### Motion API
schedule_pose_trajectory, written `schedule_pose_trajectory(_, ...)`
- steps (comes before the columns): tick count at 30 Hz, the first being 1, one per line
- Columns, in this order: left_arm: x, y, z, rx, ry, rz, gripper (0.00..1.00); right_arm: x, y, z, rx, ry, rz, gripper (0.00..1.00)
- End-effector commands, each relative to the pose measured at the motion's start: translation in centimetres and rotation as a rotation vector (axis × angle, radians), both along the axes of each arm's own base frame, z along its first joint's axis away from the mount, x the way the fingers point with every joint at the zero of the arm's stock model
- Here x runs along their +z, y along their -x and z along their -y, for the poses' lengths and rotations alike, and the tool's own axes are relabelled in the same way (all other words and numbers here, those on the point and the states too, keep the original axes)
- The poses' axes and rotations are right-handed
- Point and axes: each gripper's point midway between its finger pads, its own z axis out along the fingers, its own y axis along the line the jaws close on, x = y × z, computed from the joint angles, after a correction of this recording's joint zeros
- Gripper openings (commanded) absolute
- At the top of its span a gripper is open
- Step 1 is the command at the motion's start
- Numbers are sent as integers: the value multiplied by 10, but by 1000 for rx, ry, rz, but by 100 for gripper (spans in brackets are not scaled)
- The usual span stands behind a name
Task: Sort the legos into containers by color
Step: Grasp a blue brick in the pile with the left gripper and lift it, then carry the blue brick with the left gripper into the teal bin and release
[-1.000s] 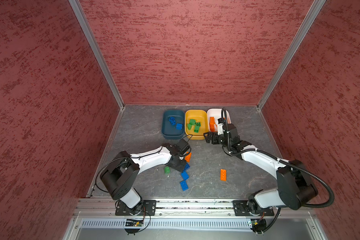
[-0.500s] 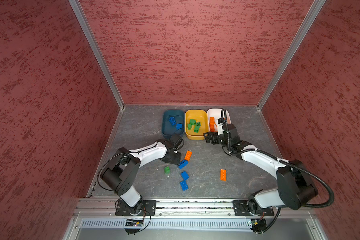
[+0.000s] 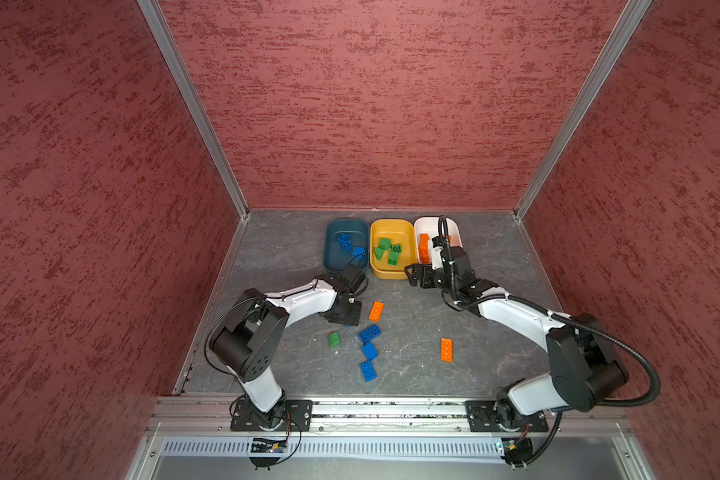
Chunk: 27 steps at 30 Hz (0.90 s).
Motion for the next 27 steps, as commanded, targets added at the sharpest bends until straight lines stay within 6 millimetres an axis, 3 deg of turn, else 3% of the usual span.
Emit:
schedule_pose_trajectory(1,-1,-7,9,-17,-23,43,43,14,-4,-2,-2,6,36,99)
schedule_pose_trajectory(5,29,-17,17,-31,5,156,35,16,5,-5,41,3,49,99)
schedule_pose_trajectory(8,67,-32,17,-2,17,245,26,26,10,-3,48,-13,91,99)
schedule_pose_trajectory(11,106,-61,12,52,24,364,26,29,9,0,27,-17,118,99)
schedule_pose_trajectory(14,127,-103,7,122,55,456,26,31,4,0,11,-24,127,99)
schedule_pose_trajectory(17,131,-149,6,164,81,495,25,34,1,-2,11,-25,123,99)
schedule_pose_trajectory(20,116,-190,6,196,51,486,24,37,1,0,1,-20,129,99)
schedule_pose_trajectory(24,103,-235,2,241,4,496,24,43,4,7,-22,-8,151,99)
schedule_pose_trajectory(27,96,-265,5,235,41,512,30,44,5,10,-32,-2,157,99)
